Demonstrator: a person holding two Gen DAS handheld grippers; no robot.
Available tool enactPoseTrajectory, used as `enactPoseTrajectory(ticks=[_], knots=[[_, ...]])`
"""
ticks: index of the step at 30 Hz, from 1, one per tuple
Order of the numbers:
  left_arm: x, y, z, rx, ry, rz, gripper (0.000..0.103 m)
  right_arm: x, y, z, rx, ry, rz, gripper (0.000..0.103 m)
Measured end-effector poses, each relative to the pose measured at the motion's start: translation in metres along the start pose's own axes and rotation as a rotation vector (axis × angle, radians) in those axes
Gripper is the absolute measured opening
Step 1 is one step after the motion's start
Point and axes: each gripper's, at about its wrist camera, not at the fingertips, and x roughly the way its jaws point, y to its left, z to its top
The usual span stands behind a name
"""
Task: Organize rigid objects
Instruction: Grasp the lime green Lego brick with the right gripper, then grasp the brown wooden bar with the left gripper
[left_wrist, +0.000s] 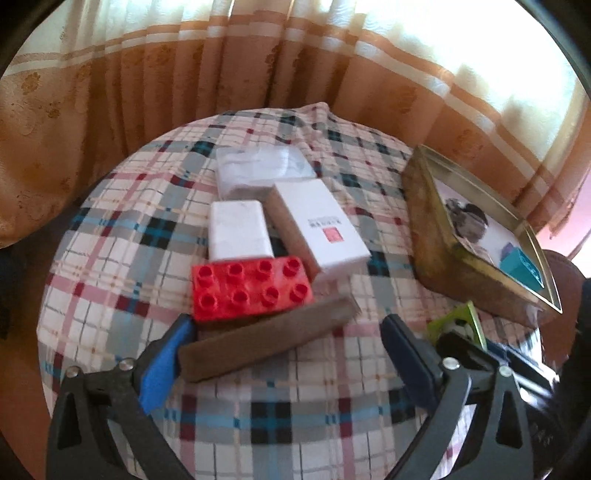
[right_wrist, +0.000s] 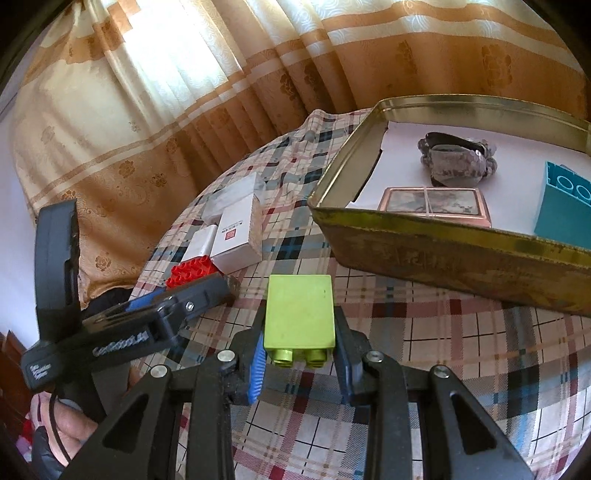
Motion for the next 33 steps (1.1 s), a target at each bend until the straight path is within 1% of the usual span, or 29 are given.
enactPoseTrajectory(ticks=[2,3,7,9,11,13,16,19,21,22,23,24,25,26,27,28,29,31,32,33], knots=[[-0.005,-0.004,-0.005,0.02,0.001,-0.024,0.092,0.0,-0.001,0.0,0.005,0.0,0.003,0.034],[-0.007,-0.005,-0.008,0.028,-0.001,-0.041,0.087,0.0,-0.002,0.0,0.011,0.0,0.005,0.034],[-0.014,-0.013,-0.021,0.101,0.011,-0.072,0.085,-0.001,-0.005,0.0,0.025,-0.001,0.013,0.034],[-0.017,-0.014,-0.023,0.107,0.017,-0.091,0.083,-0.002,-0.005,0.0,0.026,-0.005,0.014,0.034],[-0.018,-0.011,-0.022,0.083,0.009,-0.094,0.083,-0.001,-0.004,-0.001,0.027,-0.006,0.012,0.034],[-0.017,-0.007,-0.018,0.045,0.005,-0.082,0.083,-0.001,-0.004,-0.001,0.028,-0.008,0.012,0.034],[-0.012,-0.008,-0.009,0.024,0.008,-0.057,0.083,-0.002,-0.005,-0.001,0.029,-0.011,0.013,0.034],[-0.004,-0.014,-0.002,0.05,0.001,-0.029,0.082,-0.002,-0.005,-0.001,0.028,-0.011,0.013,0.034],[0.002,-0.02,-0.001,0.085,0.014,0.015,0.078,-0.002,-0.005,-0.001,0.027,-0.011,0.013,0.034],[0.003,-0.024,-0.001,0.106,0.017,0.036,0.074,-0.002,-0.005,-0.001,0.027,-0.011,0.014,0.034],[0.004,-0.025,-0.001,0.118,0.017,0.049,0.072,-0.003,-0.005,-0.001,0.028,-0.011,0.014,0.034],[0.003,-0.027,-0.001,0.126,0.016,0.056,0.069,-0.003,-0.005,-0.001,0.029,-0.01,0.016,0.034],[0.002,-0.027,-0.002,0.128,0.014,0.054,0.059,-0.002,-0.006,-0.001,0.029,-0.006,0.016,0.034],[0.001,-0.026,-0.002,0.125,0.01,0.056,0.053,-0.002,-0.006,-0.001,0.03,-0.005,0.016,0.034],[0.0,-0.024,-0.002,0.118,0.008,0.058,0.042,-0.002,-0.006,-0.001,0.029,-0.005,0.016,0.034],[0.0,-0.022,-0.002,0.106,0.006,0.06,0.033,-0.002,-0.005,-0.001,0.029,-0.006,0.015,0.034],[-0.002,-0.018,-0.002,0.085,0.004,0.047,0.03,-0.003,-0.005,-0.001,0.03,-0.008,0.015,0.034],[-0.005,-0.01,-0.004,0.047,0.003,0.01,0.017,-0.003,-0.006,-0.001,0.031,-0.008,0.016,0.034],[-0.006,-0.007,-0.006,0.03,0.001,-0.007,0.014,-0.003,-0.005,-0.002,0.032,-0.009,0.016,0.034],[-0.007,-0.005,-0.008,0.018,-0.004,-0.015,0.014,-0.004,-0.005,-0.002,0.031,-0.01,0.016,0.034]])
